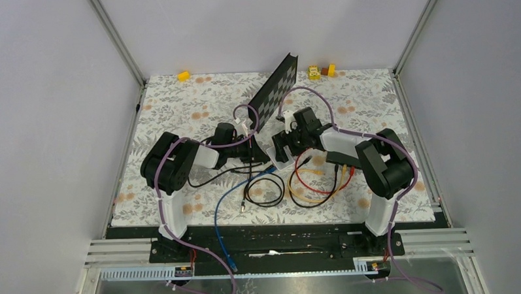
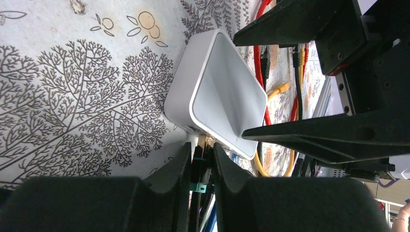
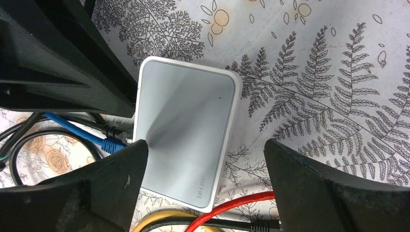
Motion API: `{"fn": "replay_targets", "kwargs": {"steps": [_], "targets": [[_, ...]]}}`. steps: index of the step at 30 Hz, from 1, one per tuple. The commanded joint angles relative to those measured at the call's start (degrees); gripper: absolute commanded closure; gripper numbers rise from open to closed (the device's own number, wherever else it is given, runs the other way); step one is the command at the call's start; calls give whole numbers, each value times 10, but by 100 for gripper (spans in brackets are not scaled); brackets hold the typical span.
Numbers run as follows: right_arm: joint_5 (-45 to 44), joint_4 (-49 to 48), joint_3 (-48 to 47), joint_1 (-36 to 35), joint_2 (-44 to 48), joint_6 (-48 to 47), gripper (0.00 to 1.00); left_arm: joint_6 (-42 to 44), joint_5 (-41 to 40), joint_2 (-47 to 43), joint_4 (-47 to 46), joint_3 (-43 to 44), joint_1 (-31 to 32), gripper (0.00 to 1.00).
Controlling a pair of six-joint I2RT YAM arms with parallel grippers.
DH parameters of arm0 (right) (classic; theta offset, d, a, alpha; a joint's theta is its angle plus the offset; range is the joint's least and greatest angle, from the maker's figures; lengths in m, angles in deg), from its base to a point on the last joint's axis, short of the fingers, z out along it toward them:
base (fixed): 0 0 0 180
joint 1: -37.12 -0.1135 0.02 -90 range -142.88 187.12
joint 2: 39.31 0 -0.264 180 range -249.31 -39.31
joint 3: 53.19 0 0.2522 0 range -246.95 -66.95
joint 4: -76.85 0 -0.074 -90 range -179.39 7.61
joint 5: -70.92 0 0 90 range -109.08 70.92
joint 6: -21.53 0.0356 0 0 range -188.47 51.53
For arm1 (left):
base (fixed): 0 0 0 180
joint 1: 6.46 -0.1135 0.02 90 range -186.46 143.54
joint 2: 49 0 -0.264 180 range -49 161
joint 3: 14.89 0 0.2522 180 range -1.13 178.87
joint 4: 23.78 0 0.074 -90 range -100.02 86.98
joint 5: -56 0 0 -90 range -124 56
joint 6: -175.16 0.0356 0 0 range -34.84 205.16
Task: Pull the plug from the switch port
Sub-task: Pull the connector from the switch port.
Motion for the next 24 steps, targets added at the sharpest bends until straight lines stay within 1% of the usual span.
{"fn": "replay_targets", "kwargs": {"steps": [1, 6, 17, 24], "targets": [[-51, -7, 15, -22, 20, 1, 1, 17, -52, 7, 24, 3, 1, 93], [-70, -16, 17, -39, 24, 7, 0, 21, -52, 7, 21, 3, 0, 96], [-103, -25, 12, -61, 10, 21, 0, 22, -46, 7, 6, -3, 0, 99], [-137, -24, 11, -69, 0, 39, 6, 28, -44, 3, -3, -10, -1, 100]]}}
